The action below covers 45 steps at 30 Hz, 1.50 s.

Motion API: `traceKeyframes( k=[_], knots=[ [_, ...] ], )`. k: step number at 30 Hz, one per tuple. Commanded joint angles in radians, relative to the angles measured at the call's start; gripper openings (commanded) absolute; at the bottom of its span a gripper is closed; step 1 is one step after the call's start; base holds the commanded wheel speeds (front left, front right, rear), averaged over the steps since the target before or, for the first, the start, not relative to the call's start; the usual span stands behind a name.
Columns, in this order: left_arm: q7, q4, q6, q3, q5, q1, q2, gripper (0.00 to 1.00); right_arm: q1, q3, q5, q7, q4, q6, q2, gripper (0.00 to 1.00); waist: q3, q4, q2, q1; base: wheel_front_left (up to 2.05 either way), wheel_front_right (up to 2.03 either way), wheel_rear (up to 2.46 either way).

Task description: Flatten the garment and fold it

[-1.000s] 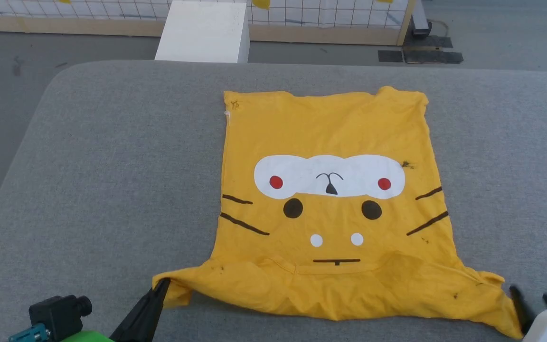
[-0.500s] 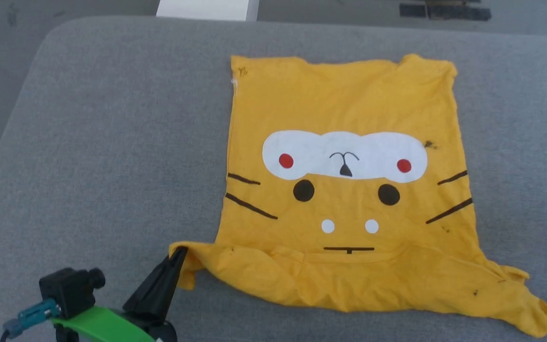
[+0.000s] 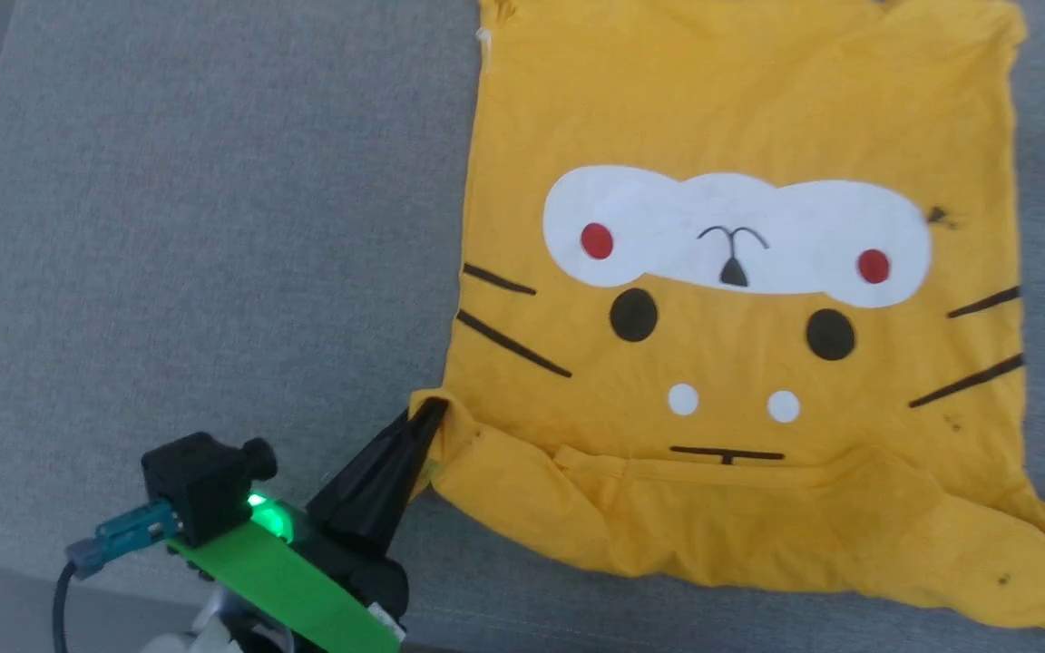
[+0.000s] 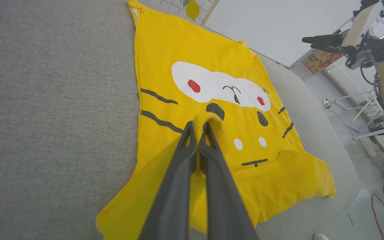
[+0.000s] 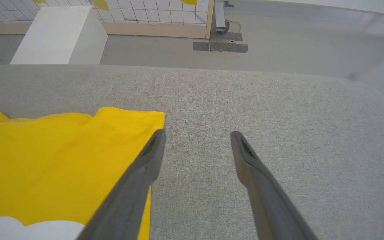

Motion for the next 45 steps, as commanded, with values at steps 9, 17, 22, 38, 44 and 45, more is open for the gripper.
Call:
traceKeyframes(
  k=[9, 17, 22, 38, 44, 45],
  knots=[
    [-0.003, 0.051, -0.040, -0.048, 0.004, -0.080, -0.032, 0.00, -0.110, -0.029, -0.099, 0.127, 0.050, -0.002, 0.014, 1.00, 0.161, 0.135, 0.0000, -0.0002, 0.00, 0.00, 0.00],
    [-0.015, 0.078, -0.058, -0.071, 0.005, -0.113, -0.043, 0.00, -0.134, -0.062, -0.145, 0.145, 0.049, -0.002, 0.016, 1.00, 0.212, 0.165, 0.0000, -0.0002, 0.00, 0.00, 0.00],
    [-0.021, 0.086, -0.062, -0.073, 0.006, -0.131, -0.043, 0.00, -0.146, -0.089, -0.165, 0.139, 0.048, -0.002, 0.025, 0.57, 0.229, 0.169, 0.0000, -0.0002, 0.00, 0.00, 0.00],
    [-0.053, 0.115, -0.027, -0.022, 0.019, -0.105, -0.014, 0.00, -0.067, -0.077, -0.083, -0.120, 0.088, -0.002, 0.025, 0.00, 0.043, 0.053, 0.0000, -0.0002, 0.00, 0.00, 0.00],
    [-0.055, 0.128, 0.022, 0.000, 0.031, -0.029, 0.011, 0.00, 0.101, -0.087, 0.005, -0.246, 0.073, -0.002, 0.041, 0.00, -0.111, -0.041, 0.0000, -0.0002, 0.00, 0.00, 0.00],
    [-0.055, 0.128, 0.029, 0.002, 0.031, -0.017, 0.014, 0.00, 0.128, -0.097, 0.016, -0.254, 0.062, -0.002, 0.044, 0.00, -0.130, -0.053, 0.0000, -0.0002, 0.00, 0.00, 0.00]
  ],
)
